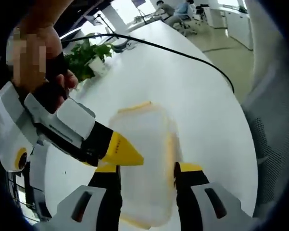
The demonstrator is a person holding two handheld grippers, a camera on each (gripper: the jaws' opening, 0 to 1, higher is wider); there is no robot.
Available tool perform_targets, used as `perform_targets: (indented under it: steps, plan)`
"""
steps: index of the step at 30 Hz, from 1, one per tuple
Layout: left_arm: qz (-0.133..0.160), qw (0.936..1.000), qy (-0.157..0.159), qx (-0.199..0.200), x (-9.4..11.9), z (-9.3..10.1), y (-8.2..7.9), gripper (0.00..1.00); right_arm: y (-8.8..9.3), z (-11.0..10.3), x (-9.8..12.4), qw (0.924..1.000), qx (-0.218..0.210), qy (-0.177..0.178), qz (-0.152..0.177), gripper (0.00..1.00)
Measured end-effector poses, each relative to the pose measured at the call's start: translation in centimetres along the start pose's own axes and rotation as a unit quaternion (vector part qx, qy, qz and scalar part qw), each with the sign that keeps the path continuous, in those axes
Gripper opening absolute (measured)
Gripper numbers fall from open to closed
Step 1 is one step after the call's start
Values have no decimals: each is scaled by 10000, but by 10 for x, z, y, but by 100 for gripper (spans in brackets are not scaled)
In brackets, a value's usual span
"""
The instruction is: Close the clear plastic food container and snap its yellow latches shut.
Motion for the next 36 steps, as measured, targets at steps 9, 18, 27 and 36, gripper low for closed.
perform_targets:
  steps: [9,18,27,36]
  plan:
    - [395,9930,533,979,8,-7,-6,41,-1,-4,1,9990,77,223,380,48]
    - [446,9856,1034,1261,13,-14,-9,41,-1,-7,5,9958,-142,675,606,48]
    - [694,9808,1041,1498,24,-29,-18,50,1,-17,20,9816,-272,1031,1585,48]
    - [547,9832,1068,1378,34,-31,-12,61,16,-39,23,9839,-68,1003,1476,61]
Point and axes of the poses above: the point that each gripper's makers call its tool centre point, and the gripper's own axes: x roughly backward along the fingers, z roughly to its right, y roughly out of its underside, the point moved 3 cm from there along x, roughly backward along the fingers, and after that the axes turned 6 degrees about z, right-handed, at the moved point
